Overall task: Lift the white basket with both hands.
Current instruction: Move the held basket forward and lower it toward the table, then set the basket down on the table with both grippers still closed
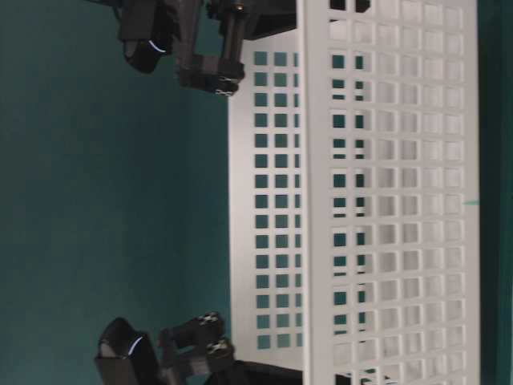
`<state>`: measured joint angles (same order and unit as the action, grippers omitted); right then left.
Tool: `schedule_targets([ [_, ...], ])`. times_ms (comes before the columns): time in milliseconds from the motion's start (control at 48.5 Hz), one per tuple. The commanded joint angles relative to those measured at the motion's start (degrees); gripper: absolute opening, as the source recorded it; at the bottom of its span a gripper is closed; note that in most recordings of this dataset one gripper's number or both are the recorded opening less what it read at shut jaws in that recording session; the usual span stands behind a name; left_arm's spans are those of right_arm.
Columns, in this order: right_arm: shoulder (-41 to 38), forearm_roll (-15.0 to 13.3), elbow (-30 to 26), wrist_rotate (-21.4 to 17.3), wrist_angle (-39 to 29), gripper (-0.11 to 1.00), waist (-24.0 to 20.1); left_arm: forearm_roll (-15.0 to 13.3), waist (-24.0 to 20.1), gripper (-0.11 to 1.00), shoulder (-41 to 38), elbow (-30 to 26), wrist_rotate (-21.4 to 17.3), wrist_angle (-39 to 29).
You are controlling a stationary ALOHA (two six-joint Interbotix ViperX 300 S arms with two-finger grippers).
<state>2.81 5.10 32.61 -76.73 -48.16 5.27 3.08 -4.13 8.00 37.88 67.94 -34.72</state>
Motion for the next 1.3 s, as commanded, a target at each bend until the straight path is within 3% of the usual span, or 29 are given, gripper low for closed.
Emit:
schedule_targets([
  [0, -1.93, 0.26, -1.05, 4.75, 2.2, 0.19, -2.29, 0.26, 0.44, 0.02, -1.23, -1.85, -2.11, 2.64],
  [764, -3.6, 0.35, 0.53, 4.92, 3.96, 0.19, -2.37, 0.09, 1.58, 0.02, -2.99, -2.2, -0.7, 2.99],
  [1114, -3.78, 0.35, 1.32, 4.92, 4.22, 0.19, -2.2, 0.09, 1.67, 0.02, -3.69, -1.23, 3.52, 4.92],
  [1279, -3.78, 0.97, 2.02, 5.01, 6.06, 0.19, -2.11, 0.0, 1.58, 0.02, -3.69, -0.97, 3.69, 4.92],
])
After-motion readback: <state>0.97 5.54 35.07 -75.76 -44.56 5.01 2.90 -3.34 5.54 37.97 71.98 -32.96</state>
